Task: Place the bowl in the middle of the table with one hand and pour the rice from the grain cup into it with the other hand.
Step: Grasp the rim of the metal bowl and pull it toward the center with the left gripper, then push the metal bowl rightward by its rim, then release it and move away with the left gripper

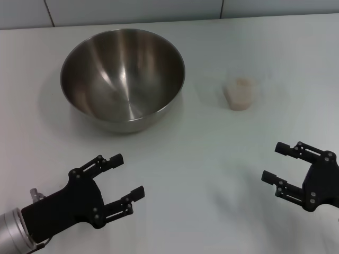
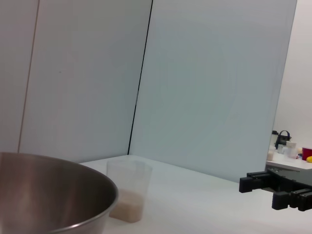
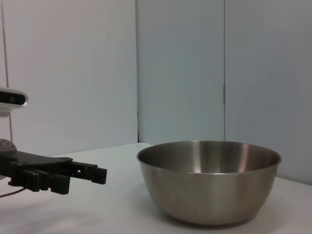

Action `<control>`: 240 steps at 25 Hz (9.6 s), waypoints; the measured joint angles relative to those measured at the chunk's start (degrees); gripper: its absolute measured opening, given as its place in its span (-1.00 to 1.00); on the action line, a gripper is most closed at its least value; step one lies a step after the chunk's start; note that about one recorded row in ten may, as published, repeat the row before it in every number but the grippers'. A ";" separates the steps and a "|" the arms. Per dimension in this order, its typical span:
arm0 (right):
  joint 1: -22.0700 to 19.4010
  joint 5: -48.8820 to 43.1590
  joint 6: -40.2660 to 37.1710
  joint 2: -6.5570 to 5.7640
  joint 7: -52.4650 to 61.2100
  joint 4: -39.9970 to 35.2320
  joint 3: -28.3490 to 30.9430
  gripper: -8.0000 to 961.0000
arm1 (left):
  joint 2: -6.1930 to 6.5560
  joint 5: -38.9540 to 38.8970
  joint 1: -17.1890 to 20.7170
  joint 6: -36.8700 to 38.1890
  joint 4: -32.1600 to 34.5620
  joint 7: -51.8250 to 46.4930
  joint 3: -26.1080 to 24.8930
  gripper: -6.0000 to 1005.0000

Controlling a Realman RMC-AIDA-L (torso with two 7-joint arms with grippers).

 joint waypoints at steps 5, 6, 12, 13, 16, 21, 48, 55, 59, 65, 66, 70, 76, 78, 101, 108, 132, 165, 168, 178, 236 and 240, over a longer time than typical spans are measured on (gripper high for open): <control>0.24 0.00 0.09 0.00 -0.06 0.00 -0.01 0.39 | 0.00 -0.23 -0.11 -0.19 -0.47 -0.01 -0.01 0.65; 0.30 0.00 0.10 0.00 -0.08 0.00 -0.09 0.39 | 0.00 -0.24 -0.16 -0.24 -0.47 -0.01 -0.01 0.65; 0.47 0.00 0.11 -0.07 -0.19 -0.07 -0.51 0.39 | 0.00 -0.21 -0.44 -0.37 -0.55 -0.03 0.00 0.65; 0.47 0.00 0.11 -0.07 -0.19 -0.07 -0.51 0.39 | 0.00 -0.21 -0.44 -0.37 -0.55 -0.03 0.00 0.65; 0.59 0.00 0.11 -0.09 -0.20 -0.38 -0.53 0.39 | 0.00 -0.36 -0.45 -0.39 -0.59 -0.03 -0.01 0.65; 0.79 0.00 0.11 -0.10 -0.22 -0.61 -0.53 0.39 | -0.01 -0.49 -0.51 -0.42 -0.63 -0.03 -0.15 0.65; 2.37 0.53 3.47 -0.09 -1.52 -0.16 -0.03 0.38 | 0.46 -8.51 -1.47 -19.59 25.68 -45.36 -3.41 0.62; 2.76 1.64 3.79 -0.09 -1.54 -0.39 0.00 0.39 | 0.55 2.75 -2.80 -30.83 32.75 -60.98 -1.56 0.60; 3.47 1.66 5.28 -0.09 -1.55 -0.28 0.00 0.39 | 0.66 17.52 -5.59 -33.28 37.04 -75.32 -1.53 0.59; 4.36 1.67 6.64 -0.09 -1.55 -0.06 0.00 0.38 | 0.68 26.98 -7.09 -31.30 41.26 -84.09 -1.36 0.58; 4.40 1.67 6.67 -0.09 -1.54 -0.06 0.00 0.38 | 0.68 26.98 -7.09 -31.30 41.26 -84.09 -1.36 0.58; 4.51 1.67 6.69 -0.09 -1.54 -0.08 0.00 0.38 | 0.70 29.53 -7.25 -29.94 42.93 -87.58 -1.34 0.57; 4.64 2.10 6.71 -0.09 -1.54 -0.08 0.00 0.38 | 0.59 35.31 -8.38 -29.66 43.65 -90.67 -1.03 0.56; 4.64 2.25 6.70 -0.09 -1.54 -0.09 0.00 0.38 | 0.54 36.23 -8.61 -29.68 43.83 -90.85 -0.68 0.56; 4.63 4.07 6.71 0.00 -1.66 0.09 0.00 0.39 | 0.35 44.14 -8.84 -29.59 51.54 -99.06 7.48 -0.75; 4.63 4.48 6.79 0.04 -1.76 0.25 0.00 0.39 | 0.42 44.14 -8.77 -29.62 51.68 -99.13 7.73 -0.91; 4.60 4.48 8.16 0.02 -2.86 2.67 0.00 0.39 | 0.53 44.04 -10.23 -27.21 54.91 -99.03 7.92 -0.92; 2.51 4.48 7.31 -0.09 -2.99 2.36 0.00 0.39 | -0.27 43.36 -20.81 -30.39 50.37 -99.21 14.42 -0.92; 2.38 4.47 7.09 -0.09 -3.00 2.36 0.00 0.39 | -0.27 43.34 -20.88 -31.38 49.61 -99.39 15.59 -0.91; 2.32 4.47 6.95 -0.09 -3.04 2.29 0.00 0.38 | -0.26 41.95 -21.00 -32.36 47.89 -98.91 16.37 -0.91; 2.58 4.48 6.95 -0.09 -4.62 2.43 0.00 0.39 | 0.18 29.31 -19.68 -37.31 40.58 -85.72 18.10 -0.02; 2.71 4.47 6.95 -0.09 -4.62 2.34 0.00 0.39 | 0.18 29.25 -19.68 -37.31 40.55 -85.75 17.97 0.24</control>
